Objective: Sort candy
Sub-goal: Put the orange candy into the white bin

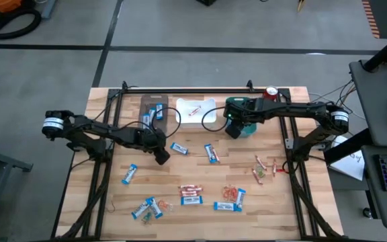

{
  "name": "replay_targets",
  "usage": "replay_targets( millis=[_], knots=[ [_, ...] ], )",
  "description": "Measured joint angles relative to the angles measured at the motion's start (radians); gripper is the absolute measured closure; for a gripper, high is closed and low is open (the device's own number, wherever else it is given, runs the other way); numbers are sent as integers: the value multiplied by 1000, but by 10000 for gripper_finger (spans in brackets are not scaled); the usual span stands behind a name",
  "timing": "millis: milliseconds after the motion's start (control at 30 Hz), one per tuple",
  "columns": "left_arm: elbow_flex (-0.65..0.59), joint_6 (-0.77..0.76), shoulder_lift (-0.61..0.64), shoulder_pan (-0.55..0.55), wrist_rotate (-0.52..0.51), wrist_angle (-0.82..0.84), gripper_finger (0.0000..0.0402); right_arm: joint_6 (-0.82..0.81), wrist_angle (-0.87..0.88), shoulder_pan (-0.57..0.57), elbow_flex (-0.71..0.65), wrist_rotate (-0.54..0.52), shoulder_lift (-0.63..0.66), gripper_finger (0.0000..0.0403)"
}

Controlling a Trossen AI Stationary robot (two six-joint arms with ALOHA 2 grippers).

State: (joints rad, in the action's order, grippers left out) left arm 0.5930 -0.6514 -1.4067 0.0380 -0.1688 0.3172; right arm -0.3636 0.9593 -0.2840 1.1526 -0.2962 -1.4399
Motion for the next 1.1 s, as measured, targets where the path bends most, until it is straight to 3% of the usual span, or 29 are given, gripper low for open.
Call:
replay_targets(
  millis=[500, 867, 1100],
  knots=[
    [0, -10, -60, -11, -11, -9, 317, -28, 0, 0, -21, 8, 0, 257],
    [-3, 30, -25, -18, 30, -4, 390, -27, -1, 0, -21, 8, 0, 255],
    [-3, 45, 36, -25, 69, -1, 392, -27, 0, 0, -21, 8, 0, 255]
  ],
)
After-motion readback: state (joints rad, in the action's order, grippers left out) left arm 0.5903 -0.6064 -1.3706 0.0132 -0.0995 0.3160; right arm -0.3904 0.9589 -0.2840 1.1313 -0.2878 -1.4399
